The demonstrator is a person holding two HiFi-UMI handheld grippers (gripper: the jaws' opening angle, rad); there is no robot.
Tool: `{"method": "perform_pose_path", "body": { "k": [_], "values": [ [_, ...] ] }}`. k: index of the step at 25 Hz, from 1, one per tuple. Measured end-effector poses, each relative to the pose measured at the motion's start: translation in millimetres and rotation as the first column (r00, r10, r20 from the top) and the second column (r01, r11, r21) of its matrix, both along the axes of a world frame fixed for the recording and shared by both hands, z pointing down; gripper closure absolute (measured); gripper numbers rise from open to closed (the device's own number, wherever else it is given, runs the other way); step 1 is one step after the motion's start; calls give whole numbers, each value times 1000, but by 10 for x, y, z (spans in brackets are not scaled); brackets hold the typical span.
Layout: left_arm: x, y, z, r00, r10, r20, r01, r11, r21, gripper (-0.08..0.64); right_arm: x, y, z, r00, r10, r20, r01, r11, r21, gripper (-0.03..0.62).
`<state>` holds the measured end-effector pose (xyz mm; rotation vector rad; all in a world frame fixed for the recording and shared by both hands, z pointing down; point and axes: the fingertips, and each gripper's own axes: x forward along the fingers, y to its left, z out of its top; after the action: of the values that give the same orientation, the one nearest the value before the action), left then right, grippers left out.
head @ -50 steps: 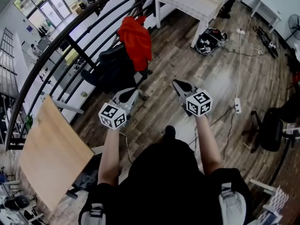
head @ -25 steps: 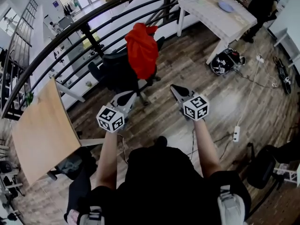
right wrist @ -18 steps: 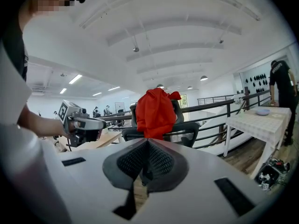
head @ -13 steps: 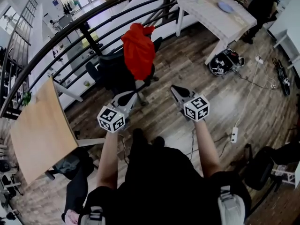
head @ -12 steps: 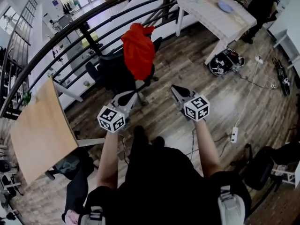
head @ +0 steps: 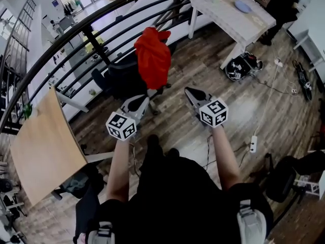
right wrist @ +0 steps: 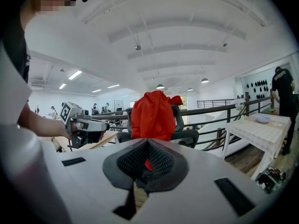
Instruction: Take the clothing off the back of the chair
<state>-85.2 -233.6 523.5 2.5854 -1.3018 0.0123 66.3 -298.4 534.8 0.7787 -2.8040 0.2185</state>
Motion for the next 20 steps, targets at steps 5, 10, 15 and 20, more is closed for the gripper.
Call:
{"method": "perform_pose_path", "body": {
  "k": [5,10,15,20],
  "values": [
    [-105,-166,1,1000,14,-2,-14,1000,-6,554,-149,-194,-163,1000,4,6,-4,1000,31,594],
    [-253,-337,12,1000,23,17,-23,1000,-4,526,-376,-376,-375,1000,11,22,-12,998,63,592],
    [-351,-497,86,997,58,53,-56,998,-26,479,-617,-528,-552,999,20,46,-24,995,92,592],
    [-347,-612,159,990,123,74,-120,992,-48,444,-793,-681,-754,995,48,85,-58,992,115,543]
  ]
}}
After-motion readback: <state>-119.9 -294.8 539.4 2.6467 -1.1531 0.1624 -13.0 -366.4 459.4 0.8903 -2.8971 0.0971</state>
